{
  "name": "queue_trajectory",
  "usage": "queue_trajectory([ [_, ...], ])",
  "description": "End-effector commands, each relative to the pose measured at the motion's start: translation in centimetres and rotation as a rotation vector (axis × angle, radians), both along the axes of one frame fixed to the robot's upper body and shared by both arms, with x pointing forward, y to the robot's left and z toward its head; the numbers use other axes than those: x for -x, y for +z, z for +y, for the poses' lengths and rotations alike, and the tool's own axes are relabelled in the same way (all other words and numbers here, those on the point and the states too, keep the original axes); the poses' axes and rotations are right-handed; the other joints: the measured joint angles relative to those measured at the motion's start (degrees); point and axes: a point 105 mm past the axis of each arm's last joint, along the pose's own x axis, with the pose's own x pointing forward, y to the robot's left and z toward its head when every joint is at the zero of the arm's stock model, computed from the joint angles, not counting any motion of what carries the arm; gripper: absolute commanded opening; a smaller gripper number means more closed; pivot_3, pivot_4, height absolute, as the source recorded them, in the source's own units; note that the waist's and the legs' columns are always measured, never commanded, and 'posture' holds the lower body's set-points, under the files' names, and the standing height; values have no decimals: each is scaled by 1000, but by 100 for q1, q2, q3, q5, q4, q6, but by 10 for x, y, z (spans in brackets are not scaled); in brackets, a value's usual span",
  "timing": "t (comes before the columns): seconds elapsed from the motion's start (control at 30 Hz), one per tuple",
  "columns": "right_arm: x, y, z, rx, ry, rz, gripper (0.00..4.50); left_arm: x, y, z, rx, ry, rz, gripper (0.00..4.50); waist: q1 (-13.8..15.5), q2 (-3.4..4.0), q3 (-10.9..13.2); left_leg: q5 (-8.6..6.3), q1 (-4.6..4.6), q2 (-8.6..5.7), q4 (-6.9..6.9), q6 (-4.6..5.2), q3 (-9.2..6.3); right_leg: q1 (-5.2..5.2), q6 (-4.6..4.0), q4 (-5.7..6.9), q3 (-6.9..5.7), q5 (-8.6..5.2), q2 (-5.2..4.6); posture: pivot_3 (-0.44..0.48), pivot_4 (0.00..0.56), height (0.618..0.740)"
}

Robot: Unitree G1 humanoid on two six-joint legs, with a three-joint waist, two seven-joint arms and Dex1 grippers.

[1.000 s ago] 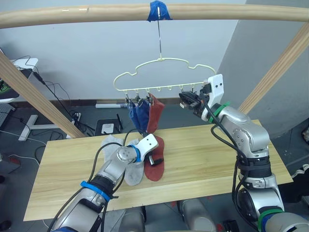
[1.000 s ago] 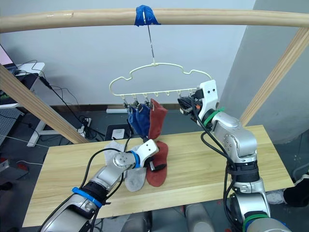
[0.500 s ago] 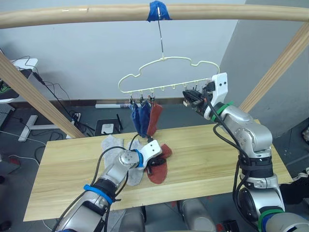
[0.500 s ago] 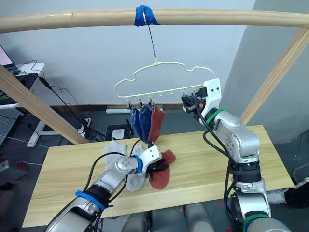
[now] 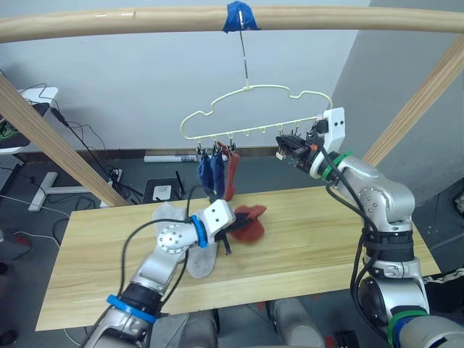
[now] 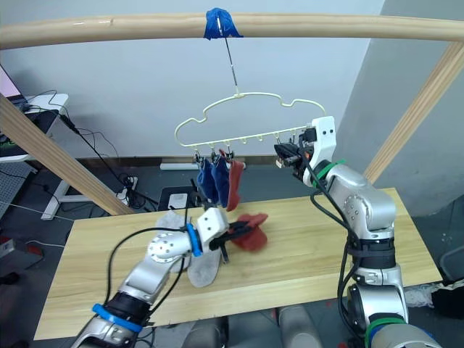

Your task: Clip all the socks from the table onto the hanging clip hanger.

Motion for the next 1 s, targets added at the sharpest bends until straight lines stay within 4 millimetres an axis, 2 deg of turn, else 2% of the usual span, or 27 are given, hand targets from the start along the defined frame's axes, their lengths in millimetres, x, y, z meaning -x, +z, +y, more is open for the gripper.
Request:
queue_trajectory([
  [0.03,4,2,-1,-38,43,72,572,8,32,-1,59,-16,-215,29,25,1,-2,0,1,-1,2,0,-1,5,3,-2,-1,-1,0,-132,177,740],
  [0.13,8,1,1,-53,78,121,572,5,39,0,71,7,-293,29,33,1,-2,0,-1,-4,7,0,1,7,15,-6,1,-6,-2,-127,169,740],
  [0.3,24,5,13,-230,172,291,572,-2,49,-4,84,51,-389,29,24,2,-3,0,-2,-3,3,1,-3,5,2,-2,-3,2,0,-126,160,740],
  [0.47,30,5,15,-233,173,323,572,-6,50,-5,80,60,-417,29,-2,9,-9,0,-2,-3,3,1,-1,5,7,-1,-2,0,0,-130,155,740],
  [0.87,24,16,10,-320,132,363,572,9,42,-6,61,0,-438,29,-20,12,-11,0,-4,-3,1,1,0,1,14,-1,0,-4,1,-141,161,740],
  [1.0,22,19,9,-343,134,375,572,9,43,-7,63,-2,-451,29,-24,12,-11,1,-4,-3,2,2,0,0,15,1,-1,-5,1,-142,163,740],
])
